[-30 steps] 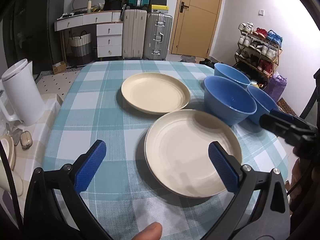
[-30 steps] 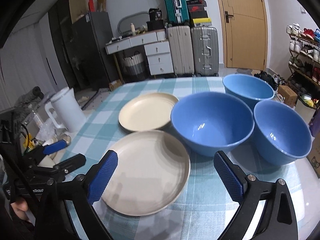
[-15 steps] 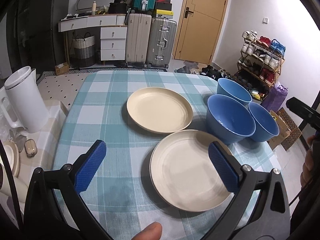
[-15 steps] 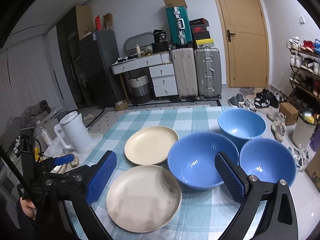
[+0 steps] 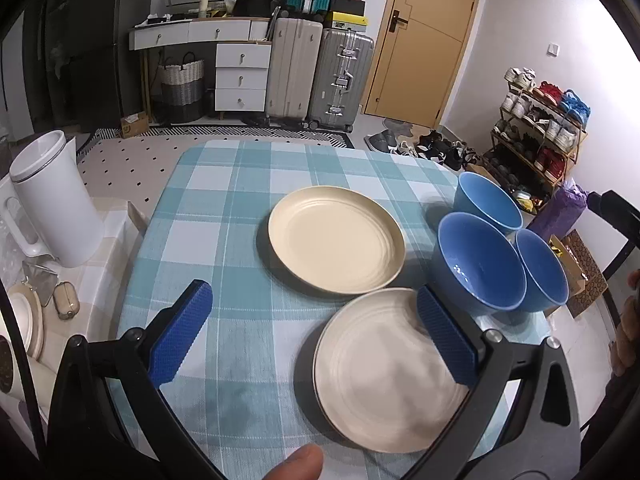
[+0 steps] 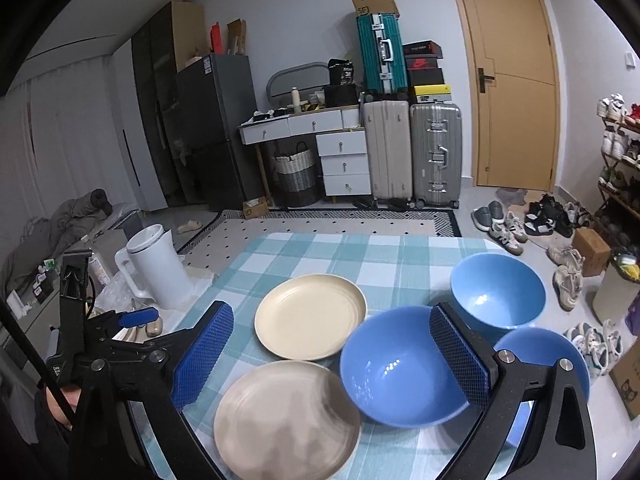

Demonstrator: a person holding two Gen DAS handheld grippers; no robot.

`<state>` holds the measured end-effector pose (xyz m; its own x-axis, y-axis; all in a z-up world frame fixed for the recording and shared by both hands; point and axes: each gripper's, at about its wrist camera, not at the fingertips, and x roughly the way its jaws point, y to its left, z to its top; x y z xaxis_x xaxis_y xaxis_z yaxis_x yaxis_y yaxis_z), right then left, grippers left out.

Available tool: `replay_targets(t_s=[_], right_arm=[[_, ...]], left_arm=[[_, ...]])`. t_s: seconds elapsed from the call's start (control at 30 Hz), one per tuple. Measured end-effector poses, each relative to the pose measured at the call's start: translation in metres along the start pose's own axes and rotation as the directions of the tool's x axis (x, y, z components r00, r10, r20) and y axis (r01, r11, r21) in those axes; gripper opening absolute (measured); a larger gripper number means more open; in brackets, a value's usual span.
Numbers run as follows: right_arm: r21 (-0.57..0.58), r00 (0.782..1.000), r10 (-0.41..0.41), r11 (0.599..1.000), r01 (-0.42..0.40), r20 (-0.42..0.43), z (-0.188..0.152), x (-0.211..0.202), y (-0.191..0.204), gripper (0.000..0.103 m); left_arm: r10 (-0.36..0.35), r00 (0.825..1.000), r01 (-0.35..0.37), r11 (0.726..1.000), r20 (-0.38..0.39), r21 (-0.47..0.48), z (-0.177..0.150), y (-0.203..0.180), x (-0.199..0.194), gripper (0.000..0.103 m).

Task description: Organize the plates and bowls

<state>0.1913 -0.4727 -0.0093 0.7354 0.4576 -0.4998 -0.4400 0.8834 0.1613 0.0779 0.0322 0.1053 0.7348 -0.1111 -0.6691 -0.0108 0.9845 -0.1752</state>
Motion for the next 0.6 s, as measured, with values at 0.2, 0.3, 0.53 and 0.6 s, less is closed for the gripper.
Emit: replay_targets(t_s=[0.2, 0.3, 0.53, 0.6], right_arm=[[0.043, 1.0, 0.008, 0.999, -0.008, 0.001, 0.016, 0.02, -0.013, 0.1], [0.055, 1.0, 0.006, 0.998, -0.007, 0.008, 0.027, 0.027, -0.019, 0.1], [0.051, 1.0, 0.012, 0.999, -0.011, -0.007, 0.05, 0.051, -0.024, 0.1], [0.046, 0.999, 0.025, 0.999, -0.024, -0.031, 0.053, 0.061, -0.024, 0.1]], left_arm=[[0.004, 1.0, -0.004, 1.0, 0.001, -0.031, 0.017, 0.013, 0.006, 0.102], [0.009, 1.0, -0.009, 0.999, -0.006, -0.051, 0.029, 0.024, 0.016, 0.102], [0.032, 0.999, -0.033, 0.997, -0.012, -0.065, 0.048, 0.04, 0.03, 0.102], [0.031, 0.999, -0.032, 0.997, -0.015, -0.071, 0.051, 0.043, 0.034, 0.102]])
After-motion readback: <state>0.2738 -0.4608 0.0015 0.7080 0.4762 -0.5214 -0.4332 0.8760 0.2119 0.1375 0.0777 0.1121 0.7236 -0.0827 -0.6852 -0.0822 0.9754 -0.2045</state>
